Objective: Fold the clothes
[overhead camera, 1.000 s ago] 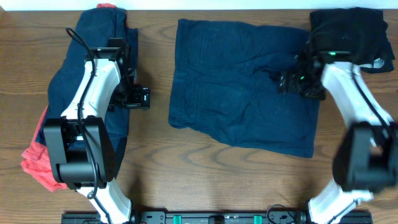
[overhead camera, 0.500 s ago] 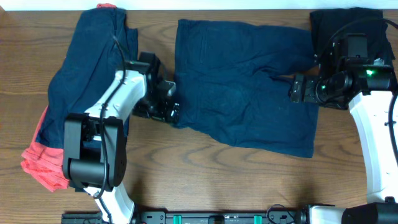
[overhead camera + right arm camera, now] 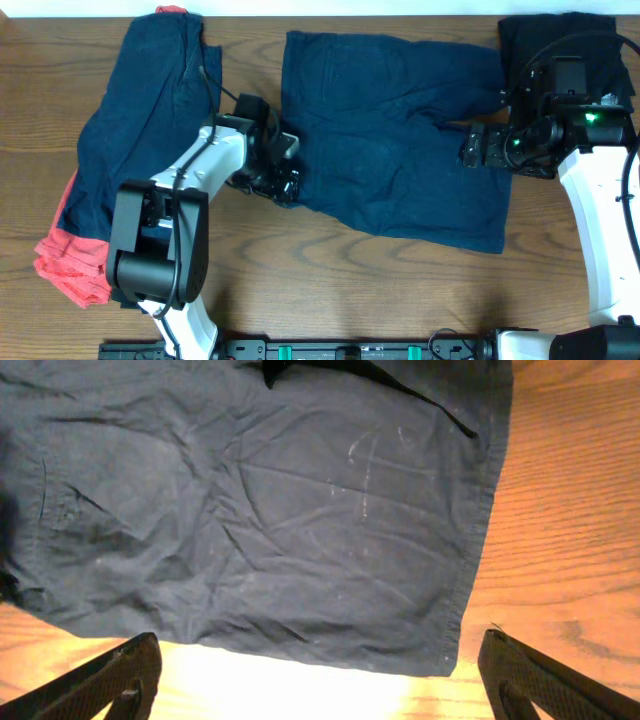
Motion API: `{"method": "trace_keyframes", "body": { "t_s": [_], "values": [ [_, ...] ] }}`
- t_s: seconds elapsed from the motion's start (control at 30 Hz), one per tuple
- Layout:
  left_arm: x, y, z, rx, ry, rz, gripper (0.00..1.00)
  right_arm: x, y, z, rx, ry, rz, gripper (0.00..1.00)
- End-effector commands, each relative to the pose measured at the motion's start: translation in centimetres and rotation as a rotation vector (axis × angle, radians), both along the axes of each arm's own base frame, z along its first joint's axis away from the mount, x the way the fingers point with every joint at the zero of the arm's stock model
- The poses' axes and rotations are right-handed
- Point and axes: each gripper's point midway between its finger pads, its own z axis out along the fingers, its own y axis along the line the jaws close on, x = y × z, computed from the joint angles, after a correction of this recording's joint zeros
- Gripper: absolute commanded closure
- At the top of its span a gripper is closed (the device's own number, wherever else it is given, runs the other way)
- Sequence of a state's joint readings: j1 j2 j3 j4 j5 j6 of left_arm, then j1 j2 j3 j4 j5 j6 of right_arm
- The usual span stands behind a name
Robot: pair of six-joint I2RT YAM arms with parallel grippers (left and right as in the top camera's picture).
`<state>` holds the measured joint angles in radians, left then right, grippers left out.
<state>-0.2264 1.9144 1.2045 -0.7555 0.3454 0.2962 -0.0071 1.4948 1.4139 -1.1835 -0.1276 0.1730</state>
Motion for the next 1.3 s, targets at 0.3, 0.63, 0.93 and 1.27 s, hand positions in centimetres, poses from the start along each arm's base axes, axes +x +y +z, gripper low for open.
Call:
{"method": "trace_keyframes", "body": {
  "t_s": [0.3, 0.63, 0.93, 1.27],
  "values": [
    [-1.3, -1.3, 0.5, -0.029, 0.006, -0.079, 0.87, -0.8, 1.4, -0.3, 0.030, 0.029, 0.043, 0.05],
    [-1.4, 2.8, 0.9, 0.118, 0.065, 0.174, 0.94, -5.7, 0.5, -3.1, -0.001, 0.258, -0.115, 0.11],
    [-0.2, 3.4, 1.6, 0.103, 0.025, 0.242, 0.94, -12.0, 2.8, -9.5, 0.017, 0.506, -0.157, 0.12],
    [0.5, 3.3, 1.6, 0.097, -0.006, 0.244, 0.94, -17.3, 5.1, -14.0, -0.079, 0.628, -0.222, 0.11]
  ]
}}
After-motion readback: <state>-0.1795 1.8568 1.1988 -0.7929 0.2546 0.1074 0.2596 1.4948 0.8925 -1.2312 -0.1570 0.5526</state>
